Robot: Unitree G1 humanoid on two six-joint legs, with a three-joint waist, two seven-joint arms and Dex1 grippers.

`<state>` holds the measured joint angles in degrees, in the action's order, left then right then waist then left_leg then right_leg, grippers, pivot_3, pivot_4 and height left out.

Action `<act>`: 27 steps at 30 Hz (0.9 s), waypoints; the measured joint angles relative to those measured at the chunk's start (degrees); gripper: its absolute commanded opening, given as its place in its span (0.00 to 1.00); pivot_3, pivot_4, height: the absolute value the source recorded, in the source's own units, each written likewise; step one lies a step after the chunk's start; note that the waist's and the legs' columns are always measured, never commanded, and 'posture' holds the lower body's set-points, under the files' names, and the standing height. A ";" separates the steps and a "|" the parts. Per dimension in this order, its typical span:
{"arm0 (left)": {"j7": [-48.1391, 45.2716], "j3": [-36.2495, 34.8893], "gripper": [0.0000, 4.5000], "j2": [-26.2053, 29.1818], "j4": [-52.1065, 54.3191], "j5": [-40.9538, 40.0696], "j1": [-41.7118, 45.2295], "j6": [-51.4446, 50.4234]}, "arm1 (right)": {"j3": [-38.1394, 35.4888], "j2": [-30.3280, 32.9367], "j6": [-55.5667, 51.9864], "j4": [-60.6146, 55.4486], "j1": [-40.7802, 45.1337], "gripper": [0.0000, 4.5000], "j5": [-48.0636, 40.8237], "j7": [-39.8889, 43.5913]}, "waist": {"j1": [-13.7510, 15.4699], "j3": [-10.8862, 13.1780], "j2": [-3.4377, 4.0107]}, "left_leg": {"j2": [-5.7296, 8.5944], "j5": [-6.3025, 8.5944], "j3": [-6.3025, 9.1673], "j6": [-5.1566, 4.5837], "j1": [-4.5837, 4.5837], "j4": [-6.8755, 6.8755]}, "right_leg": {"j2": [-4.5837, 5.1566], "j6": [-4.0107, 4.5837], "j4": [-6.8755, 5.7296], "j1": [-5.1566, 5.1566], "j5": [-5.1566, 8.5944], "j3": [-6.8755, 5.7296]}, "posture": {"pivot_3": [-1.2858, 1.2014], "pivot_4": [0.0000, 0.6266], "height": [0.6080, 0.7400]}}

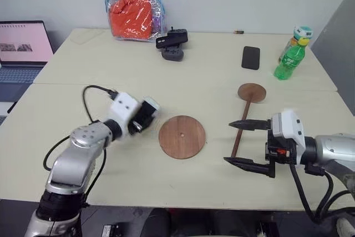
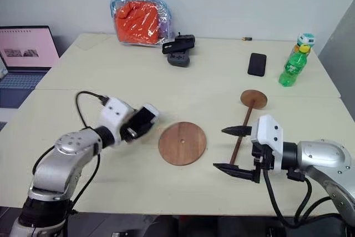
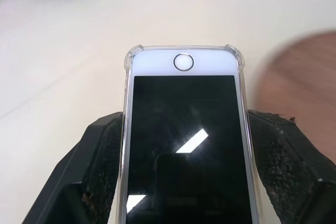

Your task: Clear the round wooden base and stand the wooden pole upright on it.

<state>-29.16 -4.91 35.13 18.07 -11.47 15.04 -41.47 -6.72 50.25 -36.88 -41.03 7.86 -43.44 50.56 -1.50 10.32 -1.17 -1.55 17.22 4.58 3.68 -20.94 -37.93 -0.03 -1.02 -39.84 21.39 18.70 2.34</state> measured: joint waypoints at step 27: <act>2.10 -11.05 1.00 3.53 -45.51 -1.10 15.27 9.58 | 11.08 -6.36 1.74 8.51 15.28 1.00 4.51 3.43 | -0.16 0.04 -0.13 | -0.02 -0.12 0.17 0.21 -0.91 -0.25 | 0.23 -0.01 -0.19 0.87 -0.04 -0.21 | 0.52 0.24 1.00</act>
<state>-27.06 -15.96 38.67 -27.45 -12.57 30.31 -31.89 4.37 43.89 -35.14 -32.51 23.14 -38.93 53.98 -1.66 10.36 -1.30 -1.57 17.10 4.75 3.89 -21.86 -38.18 0.20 -1.03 -40.03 22.26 18.67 2.13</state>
